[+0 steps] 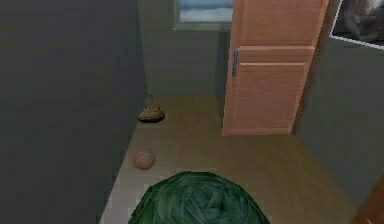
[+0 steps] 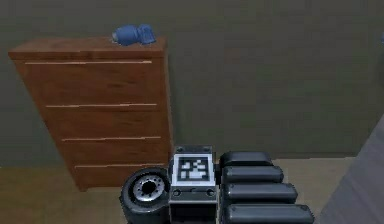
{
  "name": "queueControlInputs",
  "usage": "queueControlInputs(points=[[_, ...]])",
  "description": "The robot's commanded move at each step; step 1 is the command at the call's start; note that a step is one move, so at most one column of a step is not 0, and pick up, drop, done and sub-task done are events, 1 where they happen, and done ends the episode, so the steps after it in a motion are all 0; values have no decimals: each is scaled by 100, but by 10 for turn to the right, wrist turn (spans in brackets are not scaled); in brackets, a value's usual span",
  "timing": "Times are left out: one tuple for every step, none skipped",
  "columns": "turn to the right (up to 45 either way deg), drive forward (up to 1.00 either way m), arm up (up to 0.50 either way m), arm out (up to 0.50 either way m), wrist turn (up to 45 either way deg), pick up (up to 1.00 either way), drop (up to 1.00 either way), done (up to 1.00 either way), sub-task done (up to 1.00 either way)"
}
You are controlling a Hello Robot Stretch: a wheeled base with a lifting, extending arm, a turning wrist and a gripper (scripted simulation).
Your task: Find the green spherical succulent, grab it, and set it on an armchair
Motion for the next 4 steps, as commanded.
queueControlInputs(points=[[270,0,0,0,0,0,0,0,0],[-450,0,0,0,0,0,0,0,0],[450,0,0,0,0,0,0,0,0],[450,0,0,0,0,0,0,0,0]])
